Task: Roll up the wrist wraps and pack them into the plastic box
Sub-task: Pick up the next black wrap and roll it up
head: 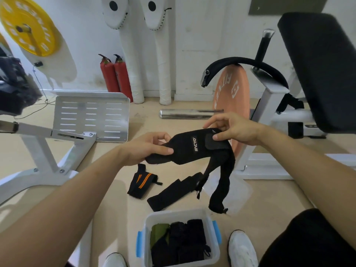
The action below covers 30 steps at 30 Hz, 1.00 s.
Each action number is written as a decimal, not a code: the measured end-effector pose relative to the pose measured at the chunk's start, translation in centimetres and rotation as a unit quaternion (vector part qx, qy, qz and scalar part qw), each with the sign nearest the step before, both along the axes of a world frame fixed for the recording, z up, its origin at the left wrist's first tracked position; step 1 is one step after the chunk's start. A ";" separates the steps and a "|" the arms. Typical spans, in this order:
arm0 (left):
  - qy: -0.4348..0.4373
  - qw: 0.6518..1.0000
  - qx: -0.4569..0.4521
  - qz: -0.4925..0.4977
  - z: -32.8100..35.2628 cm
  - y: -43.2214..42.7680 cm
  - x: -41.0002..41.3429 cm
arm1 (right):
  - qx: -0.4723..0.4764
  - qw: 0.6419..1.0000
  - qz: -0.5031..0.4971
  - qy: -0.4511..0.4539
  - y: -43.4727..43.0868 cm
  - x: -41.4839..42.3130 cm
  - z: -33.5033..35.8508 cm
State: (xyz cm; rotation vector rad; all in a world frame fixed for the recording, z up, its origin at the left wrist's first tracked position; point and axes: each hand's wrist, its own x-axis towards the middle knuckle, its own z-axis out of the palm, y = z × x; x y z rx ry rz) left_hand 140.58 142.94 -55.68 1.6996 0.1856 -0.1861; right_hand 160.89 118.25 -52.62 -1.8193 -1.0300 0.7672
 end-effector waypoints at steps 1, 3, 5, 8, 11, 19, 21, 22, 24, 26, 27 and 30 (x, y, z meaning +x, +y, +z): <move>-0.012 1.000 -0.014 0.019 0.2 0.1 -0.1 | 0.000 1.000 -0.008 0.001 0.0 0.1 -0.2; -0.037 0.996 -0.027 0.077 0.6 0.2 -0.3 | -0.004 1.000 -0.021 -0.005 0.0 0.4 -0.5; -0.055 0.986 -0.033 0.155 1.1 0.0 -0.4 | -0.010 0.999 -0.033 -0.010 0.1 0.3 -0.9; -0.089 0.958 -0.099 0.253 1.6 -0.7 0.2 | -0.005 0.999 -0.027 -0.022 0.9 -0.6 -1.8; -0.122 0.939 -0.157 0.279 2.1 -1.3 0.9 | -0.030 0.999 -0.007 -0.035 2.0 -2.0 -2.4; -0.139 0.957 -0.083 0.239 2.7 -2.9 1.6 | 0.090 0.995 -0.025 0.032 4.3 -5.7 -0.5; -0.136 0.959 -0.080 0.235 2.8 -3.1 1.7 | 0.143 0.988 -0.034 0.046 5.2 -6.7 -0.4; -0.134 0.958 -0.086 0.239 2.9 -3.2 1.7 | 0.161 0.985 -0.042 0.045 5.6 -7.1 -0.5; -0.129 0.954 -0.085 0.256 3.0 -3.1 1.7 | 0.183 0.980 -0.060 0.041 6.1 -7.6 -0.8; -0.135 0.949 -0.053 0.281 3.0 -2.8 1.7 | 0.196 0.978 -0.072 0.026 6.4 -7.8 -0.9; -0.144 0.944 -0.030 0.295 2.9 -2.6 1.7 | 0.201 0.976 -0.080 0.009 6.5 -7.9 -0.9; -0.200 0.924 0.026 0.325 2.9 -2.2 1.3 | 0.215 0.972 -0.082 -0.048 6.8 -8.1 -0.7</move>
